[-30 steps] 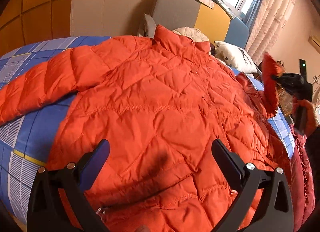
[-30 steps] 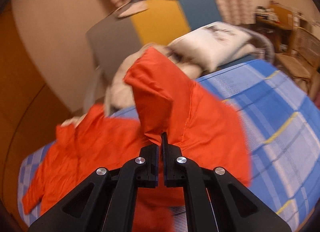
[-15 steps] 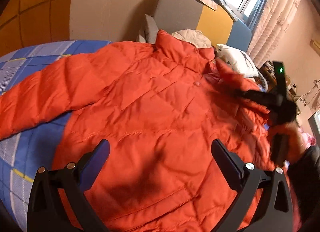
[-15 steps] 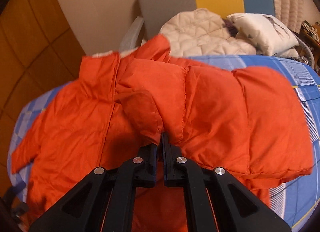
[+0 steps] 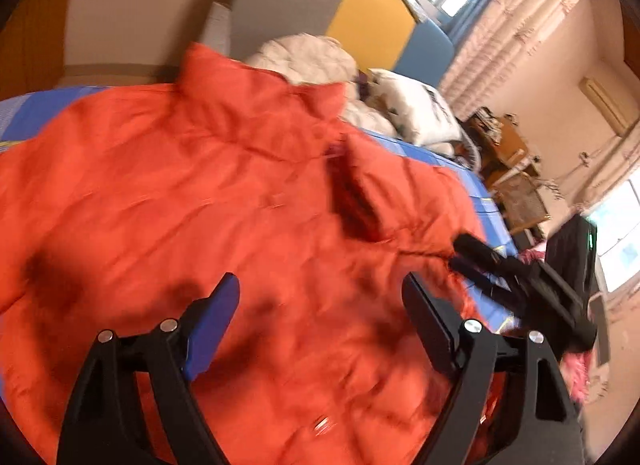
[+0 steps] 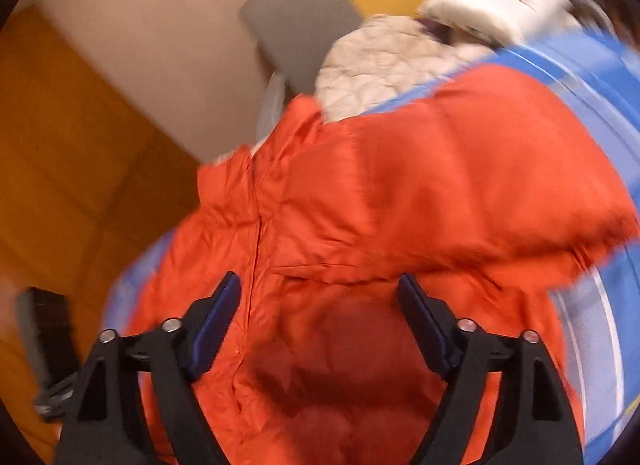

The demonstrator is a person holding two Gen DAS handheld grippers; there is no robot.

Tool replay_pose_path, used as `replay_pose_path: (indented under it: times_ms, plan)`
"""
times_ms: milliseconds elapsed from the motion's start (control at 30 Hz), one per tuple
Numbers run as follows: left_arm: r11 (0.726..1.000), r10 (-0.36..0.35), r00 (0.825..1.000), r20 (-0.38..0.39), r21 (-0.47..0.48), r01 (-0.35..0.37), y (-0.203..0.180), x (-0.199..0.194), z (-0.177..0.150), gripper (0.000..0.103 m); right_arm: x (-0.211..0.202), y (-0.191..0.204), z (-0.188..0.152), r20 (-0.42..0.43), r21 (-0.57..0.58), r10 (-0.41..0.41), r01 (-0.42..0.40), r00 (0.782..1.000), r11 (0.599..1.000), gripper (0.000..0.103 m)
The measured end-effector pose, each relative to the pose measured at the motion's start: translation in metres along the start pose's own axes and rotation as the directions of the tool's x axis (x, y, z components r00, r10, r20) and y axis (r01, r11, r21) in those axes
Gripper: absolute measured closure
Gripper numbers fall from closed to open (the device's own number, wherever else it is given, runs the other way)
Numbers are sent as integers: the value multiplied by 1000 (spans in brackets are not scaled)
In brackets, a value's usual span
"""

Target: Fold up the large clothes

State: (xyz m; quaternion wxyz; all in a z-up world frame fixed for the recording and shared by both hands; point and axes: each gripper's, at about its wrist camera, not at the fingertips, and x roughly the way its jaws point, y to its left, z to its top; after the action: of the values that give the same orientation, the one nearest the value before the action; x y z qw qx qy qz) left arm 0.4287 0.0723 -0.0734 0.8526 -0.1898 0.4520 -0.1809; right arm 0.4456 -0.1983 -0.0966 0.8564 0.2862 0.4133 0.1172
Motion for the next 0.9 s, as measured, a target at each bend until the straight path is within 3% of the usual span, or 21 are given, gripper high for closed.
replay_pose_path:
  times_ms: [167,433,467,533,600,633,700,833,900]
  plan:
    - [995,-84,995,-55,-55,81,-19,52,27,22,-22,-41,-1,36,139,37,-41,999,989,21]
    - [987,-91,991,-102,-145,76,-30,116,44,22,-30,-76,13,90,278,96,-118,991,953,18]
    - [985,-95,990,-100,-152,79,-31,120,44,25,-29,-80,14,96,298,106,-130,990,946,17]
    - [984,-105,990,-99,-156,88,-34,127,46,44,-27,-87,15,106,337,124,-153,987,929,17]
    - [985,-114,987,-110,-145,98,-39,131,47,84,-23,-94,16,112,377,137,-170,984,911,17]
    - [986,-112,988,-110,-132,97,-40,131,47,91,-21,-95,16,114,388,141,-175,983,905,17]
    - [987,-125,989,-79,-111,116,-43,124,51,97,-16,-98,14,118,414,145,-181,982,892,17]
    - [983,-155,988,4,-102,155,-39,87,63,98,-11,-103,8,124,455,159,-199,979,868,17]
    - [983,-155,987,50,-94,159,-31,64,69,99,-9,-103,8,135,464,160,-205,978,862,12]
